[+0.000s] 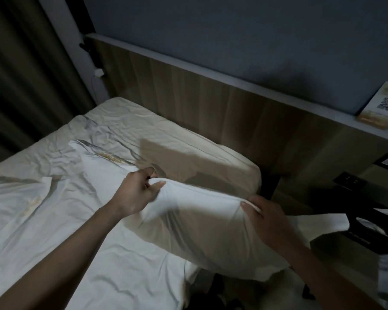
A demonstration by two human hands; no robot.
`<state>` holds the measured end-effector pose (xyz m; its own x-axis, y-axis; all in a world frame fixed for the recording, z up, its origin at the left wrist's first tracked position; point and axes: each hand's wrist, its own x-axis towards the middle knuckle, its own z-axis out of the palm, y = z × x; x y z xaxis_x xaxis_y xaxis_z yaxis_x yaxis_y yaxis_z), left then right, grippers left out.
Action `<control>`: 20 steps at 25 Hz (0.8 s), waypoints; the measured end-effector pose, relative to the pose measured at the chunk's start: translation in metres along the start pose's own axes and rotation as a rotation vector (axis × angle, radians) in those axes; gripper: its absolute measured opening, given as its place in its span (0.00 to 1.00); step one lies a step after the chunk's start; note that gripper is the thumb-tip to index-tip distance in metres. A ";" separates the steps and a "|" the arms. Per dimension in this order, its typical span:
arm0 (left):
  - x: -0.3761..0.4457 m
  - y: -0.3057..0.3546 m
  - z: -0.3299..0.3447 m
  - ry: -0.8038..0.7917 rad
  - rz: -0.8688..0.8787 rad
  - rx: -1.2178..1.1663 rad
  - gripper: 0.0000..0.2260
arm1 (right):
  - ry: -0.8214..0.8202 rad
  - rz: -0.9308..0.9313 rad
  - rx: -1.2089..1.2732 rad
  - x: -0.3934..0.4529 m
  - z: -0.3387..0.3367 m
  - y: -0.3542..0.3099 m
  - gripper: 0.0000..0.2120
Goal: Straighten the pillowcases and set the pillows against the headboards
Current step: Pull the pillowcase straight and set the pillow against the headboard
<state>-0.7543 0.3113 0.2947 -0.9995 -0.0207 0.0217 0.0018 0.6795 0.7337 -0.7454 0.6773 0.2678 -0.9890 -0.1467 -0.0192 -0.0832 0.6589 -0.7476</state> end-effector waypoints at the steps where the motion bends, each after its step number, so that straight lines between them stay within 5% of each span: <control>1: 0.012 0.003 0.005 -0.012 -0.002 -0.027 0.17 | 0.003 0.013 0.015 0.010 -0.005 0.006 0.12; 7: 0.099 0.023 0.032 -0.060 -0.046 -0.101 0.19 | 0.041 0.059 0.043 0.072 -0.037 0.032 0.10; 20: 0.328 0.001 0.159 -0.139 0.142 0.193 0.19 | 0.159 0.105 -0.060 0.212 -0.029 0.151 0.08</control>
<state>-1.0872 0.4217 0.1948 -0.9842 0.1764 0.0123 0.1499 0.7956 0.5869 -0.9716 0.7672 0.1697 -0.9991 0.0402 0.0133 0.0191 0.7079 -0.7061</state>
